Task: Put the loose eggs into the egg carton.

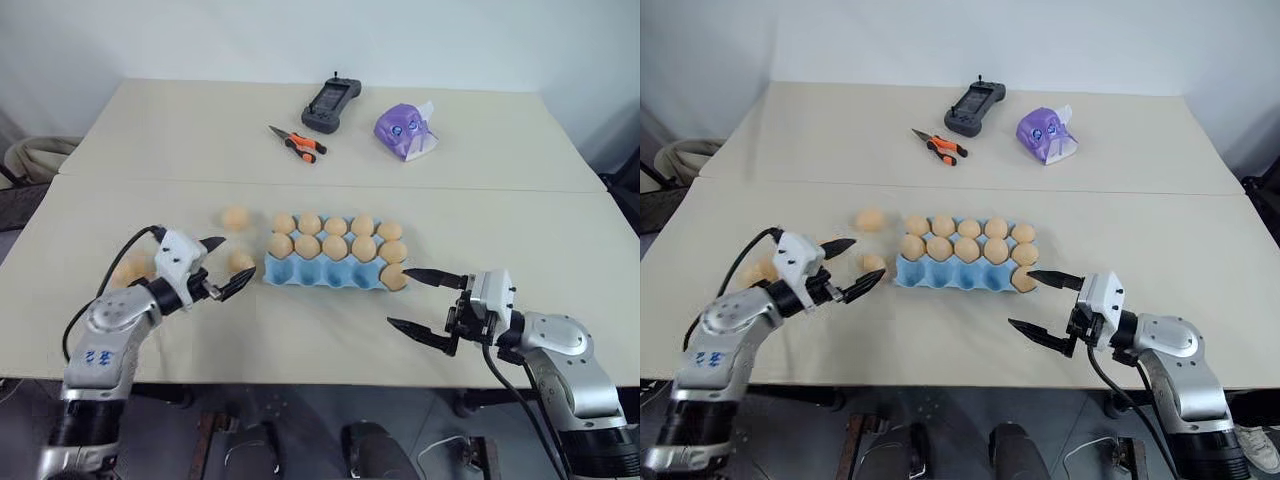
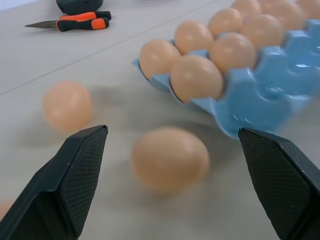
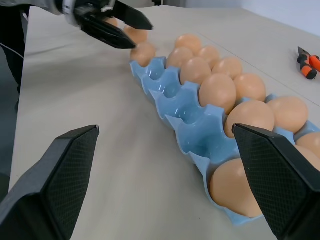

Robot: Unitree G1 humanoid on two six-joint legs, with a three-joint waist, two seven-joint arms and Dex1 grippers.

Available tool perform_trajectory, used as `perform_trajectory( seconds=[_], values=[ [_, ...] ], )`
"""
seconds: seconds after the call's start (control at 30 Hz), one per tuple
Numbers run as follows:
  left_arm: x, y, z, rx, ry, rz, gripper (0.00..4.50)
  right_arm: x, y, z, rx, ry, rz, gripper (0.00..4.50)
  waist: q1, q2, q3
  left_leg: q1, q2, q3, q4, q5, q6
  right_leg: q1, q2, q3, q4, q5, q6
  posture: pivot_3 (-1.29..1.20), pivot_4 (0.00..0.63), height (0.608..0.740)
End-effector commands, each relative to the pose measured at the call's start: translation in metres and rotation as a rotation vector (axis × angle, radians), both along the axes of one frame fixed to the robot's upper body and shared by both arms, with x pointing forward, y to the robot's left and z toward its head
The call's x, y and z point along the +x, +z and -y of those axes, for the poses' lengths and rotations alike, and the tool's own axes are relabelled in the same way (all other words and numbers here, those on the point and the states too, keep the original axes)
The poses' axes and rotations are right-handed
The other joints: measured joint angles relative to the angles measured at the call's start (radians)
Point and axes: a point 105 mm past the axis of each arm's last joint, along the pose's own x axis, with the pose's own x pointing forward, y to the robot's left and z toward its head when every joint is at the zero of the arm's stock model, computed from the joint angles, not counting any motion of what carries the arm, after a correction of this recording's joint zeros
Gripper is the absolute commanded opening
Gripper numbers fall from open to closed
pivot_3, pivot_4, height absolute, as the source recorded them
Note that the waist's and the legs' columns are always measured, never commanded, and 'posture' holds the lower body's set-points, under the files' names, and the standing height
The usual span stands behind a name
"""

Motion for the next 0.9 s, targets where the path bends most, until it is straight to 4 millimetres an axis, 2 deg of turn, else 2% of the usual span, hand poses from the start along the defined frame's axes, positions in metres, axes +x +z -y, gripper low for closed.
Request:
perform_trajectory(
  seconds=[0.03,0.17,0.27,0.4,0.43,0.53,0.6,0.67,0.77,0.9],
  values=[
    [0.014,-0.006,-0.002,0.044,0.037,0.008,4.45,-0.004,0.008,-0.003,0.018,-0.010,0.041,4.50,0.002,0.000,0.000,0.000,0.000,0.000,0.000,0.000,0.000,-0.001,0.000,0.000,0.000,0.000,0.000,0.00,0.150,0.740],
    [0.015,-0.010,0.000,0.031,0.008,-0.023,4.45,-0.006,0.008,-0.002,0.026,-0.036,0.042,4.50,0.003,0.000,0.000,-0.001,0.000,0.000,0.001,0.000,0.000,-0.002,0.001,0.000,0.001,0.000,0.000,0.00,0.150,0.740],
    [0.013,-0.013,-0.002,0.041,-0.003,-0.030,3.92,-0.006,0.008,-0.001,0.027,-0.046,0.042,4.50,0.003,0.000,0.000,-0.002,0.000,0.001,0.003,0.000,0.000,-0.002,0.001,0.000,0.003,0.000,0.000,0.00,0.150,0.740],
    [0.012,-0.014,-0.002,0.030,-0.009,-0.027,2.62,-0.005,0.007,-0.002,0.032,-0.051,0.041,4.50,0.004,0.000,0.000,-0.001,0.000,0.000,0.005,0.001,0.000,-0.002,0.000,0.000,0.006,0.000,0.000,0.00,0.150,0.740],
    [0.012,-0.014,-0.002,0.027,-0.012,-0.030,2.46,-0.005,0.007,-0.003,0.032,-0.051,0.040,4.50,0.004,0.000,0.000,-0.001,0.000,0.000,0.005,0.001,0.000,-0.002,0.000,0.000,0.006,0.000,0.000,0.00,0.150,0.740],
    [0.012,-0.010,-0.001,0.029,-0.024,-0.019,2.34,-0.004,0.006,-0.002,0.031,-0.052,0.036,4.50,0.004,0.000,0.000,-0.001,0.000,0.000,0.005,0.001,0.001,-0.001,-0.001,0.000,0.006,0.000,0.001,0.00,0.150,0.740],
    [0.011,0.001,0.001,0.002,-0.046,0.019,2.34,-0.003,0.006,0.000,0.028,-0.057,0.034,4.50,0.005,0.000,0.000,-0.001,0.000,0.000,0.005,0.001,0.001,-0.001,-0.001,0.000,0.006,0.000,0.001,0.00,0.150,0.740],
    [0.006,0.015,0.012,-0.037,-0.123,0.051,2.34,-0.002,0.006,0.002,0.026,-0.069,0.033,4.50,0.005,0.000,0.000,-0.001,0.000,0.000,0.004,0.001,0.001,-0.001,-0.001,0.000,0.006,0.000,0.001,0.00,0.150,0.740],
    [-0.002,0.024,0.032,-0.057,-0.246,0.058,2.34,-0.001,0.006,0.005,0.025,-0.083,0.033,4.50,0.006,0.000,0.000,-0.002,0.000,0.000,0.004,0.001,0.000,-0.002,-0.001,0.000,0.005,0.000,0.001,0.00,0.150,0.740],
    [0.000,0.035,0.076,-0.115,-0.381,0.050,2.34,0.000,0.006,0.009,0.028,-0.120,0.035,4.50,0.012,0.000,0.000,-0.001,-0.001,0.000,0.005,0.001,0.001,-0.001,0.001,-0.001,0.006,0.000,0.001,0.00,0.150,0.740]
  ],
)
